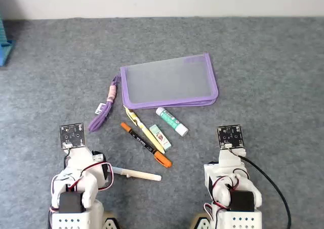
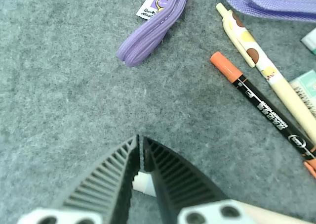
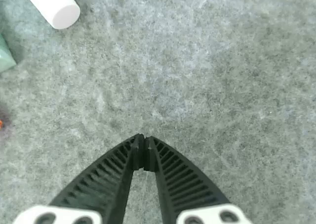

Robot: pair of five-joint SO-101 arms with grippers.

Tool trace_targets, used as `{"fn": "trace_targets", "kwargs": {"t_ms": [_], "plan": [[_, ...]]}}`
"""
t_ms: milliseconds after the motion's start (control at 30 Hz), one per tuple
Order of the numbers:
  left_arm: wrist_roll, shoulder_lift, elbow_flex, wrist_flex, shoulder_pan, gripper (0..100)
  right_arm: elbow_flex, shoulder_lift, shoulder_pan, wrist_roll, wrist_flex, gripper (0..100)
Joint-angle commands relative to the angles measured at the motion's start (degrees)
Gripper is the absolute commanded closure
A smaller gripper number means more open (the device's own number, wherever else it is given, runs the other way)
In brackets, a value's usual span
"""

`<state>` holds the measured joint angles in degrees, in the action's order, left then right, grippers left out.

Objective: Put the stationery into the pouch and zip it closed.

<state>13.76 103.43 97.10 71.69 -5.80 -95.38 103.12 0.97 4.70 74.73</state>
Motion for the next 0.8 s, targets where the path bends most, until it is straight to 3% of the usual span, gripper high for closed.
{"fn": "trace_targets", "kwargs": {"t_ms": [0,567,767], "plan": [[0.4,0.8,-0.7,0.2,-0.2,99,-1.1,0.7,-0.1,0.4,0.3,99.0],[0.4,0.8,-0.7,0.2,-0.2,99,-0.1,0.7,0.2,0.7,-2.3,99.0],[0.4,0.8,-0.7,0.2,-0.2,99,12.6,0.0,-3.0,0.3,-7.4,99.1]]}}
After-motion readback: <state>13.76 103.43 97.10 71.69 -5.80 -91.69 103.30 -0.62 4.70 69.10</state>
